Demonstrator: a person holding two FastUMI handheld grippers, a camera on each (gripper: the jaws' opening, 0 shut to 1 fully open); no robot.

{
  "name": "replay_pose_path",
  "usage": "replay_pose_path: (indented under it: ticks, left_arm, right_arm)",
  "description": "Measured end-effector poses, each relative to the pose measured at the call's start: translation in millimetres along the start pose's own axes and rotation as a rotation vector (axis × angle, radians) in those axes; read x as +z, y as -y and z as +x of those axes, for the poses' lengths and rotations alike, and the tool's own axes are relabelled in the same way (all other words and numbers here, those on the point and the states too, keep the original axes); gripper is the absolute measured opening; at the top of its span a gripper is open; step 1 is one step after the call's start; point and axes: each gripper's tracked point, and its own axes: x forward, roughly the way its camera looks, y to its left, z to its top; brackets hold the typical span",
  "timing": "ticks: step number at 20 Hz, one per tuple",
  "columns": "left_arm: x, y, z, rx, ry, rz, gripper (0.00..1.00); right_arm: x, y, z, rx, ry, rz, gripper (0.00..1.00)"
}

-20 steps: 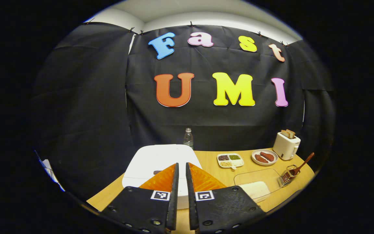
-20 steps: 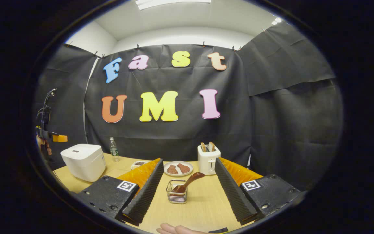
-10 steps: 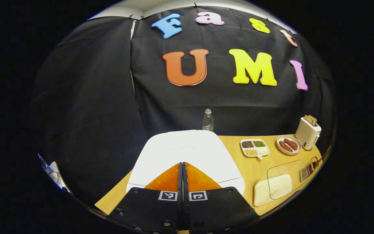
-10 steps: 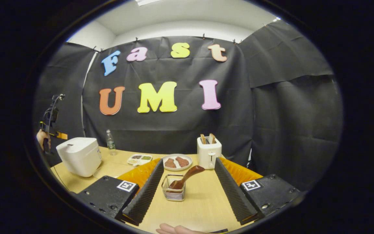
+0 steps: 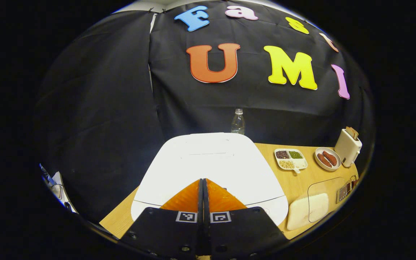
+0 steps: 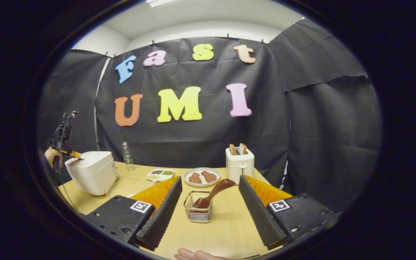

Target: Close the left gripper, press the button to open the rice cooker; take a wooden spoon from the chopstick holder with the right hand, scoop a spoonful of rice and pour it into the rice cooker, then put the wooden spoon back into the chopstick holder.

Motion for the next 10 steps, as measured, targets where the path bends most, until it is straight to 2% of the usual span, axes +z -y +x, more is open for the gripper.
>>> replay_pose_path:
  ticks: [4,10]
  left_arm:
    - [-2.0,0.6,2.6,0.010,-0.022,0.020,0.00]
    - [-8.3,0.3,5.4,0.006,-0.054,-0.004,0.00]
  right_arm:
    - [-2.8,-2.4,-1.5,0.005,-0.003,-0.008,0.99]
    - [-9.3,10.4,-7.2,-0.039,-0.028,-0.005,1.00]
